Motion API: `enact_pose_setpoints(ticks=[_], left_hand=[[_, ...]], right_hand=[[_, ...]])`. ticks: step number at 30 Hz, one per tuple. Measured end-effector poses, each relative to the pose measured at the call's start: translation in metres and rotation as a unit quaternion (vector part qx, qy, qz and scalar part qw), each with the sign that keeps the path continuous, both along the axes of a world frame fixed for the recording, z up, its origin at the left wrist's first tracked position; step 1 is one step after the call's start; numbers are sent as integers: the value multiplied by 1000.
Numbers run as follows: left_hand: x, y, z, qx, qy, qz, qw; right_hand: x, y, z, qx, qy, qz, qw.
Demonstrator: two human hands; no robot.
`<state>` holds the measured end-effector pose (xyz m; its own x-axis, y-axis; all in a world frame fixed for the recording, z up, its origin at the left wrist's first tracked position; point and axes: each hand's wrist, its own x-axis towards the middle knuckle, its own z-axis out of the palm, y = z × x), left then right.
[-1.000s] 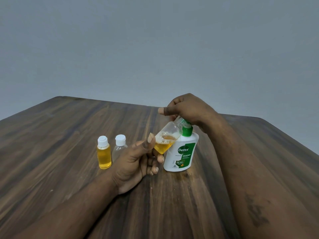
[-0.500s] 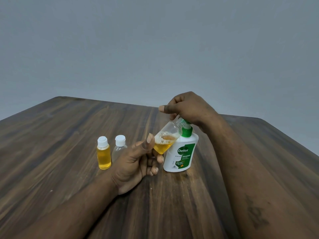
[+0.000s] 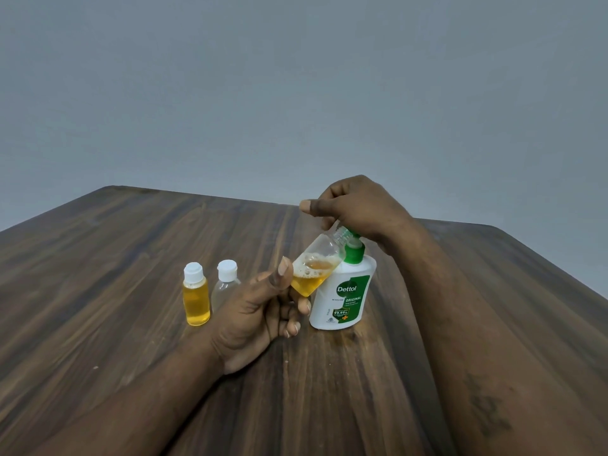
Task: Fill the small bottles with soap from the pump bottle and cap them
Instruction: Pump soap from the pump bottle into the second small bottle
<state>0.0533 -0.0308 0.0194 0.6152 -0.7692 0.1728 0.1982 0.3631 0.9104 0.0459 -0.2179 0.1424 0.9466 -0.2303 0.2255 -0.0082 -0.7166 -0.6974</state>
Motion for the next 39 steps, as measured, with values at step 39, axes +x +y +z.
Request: enact_pose_setpoints(ticks=[39], left_hand=[[1, 0, -2, 2, 2, 11, 1000]], right_hand=[[0, 0, -6, 13, 76, 14, 997]])
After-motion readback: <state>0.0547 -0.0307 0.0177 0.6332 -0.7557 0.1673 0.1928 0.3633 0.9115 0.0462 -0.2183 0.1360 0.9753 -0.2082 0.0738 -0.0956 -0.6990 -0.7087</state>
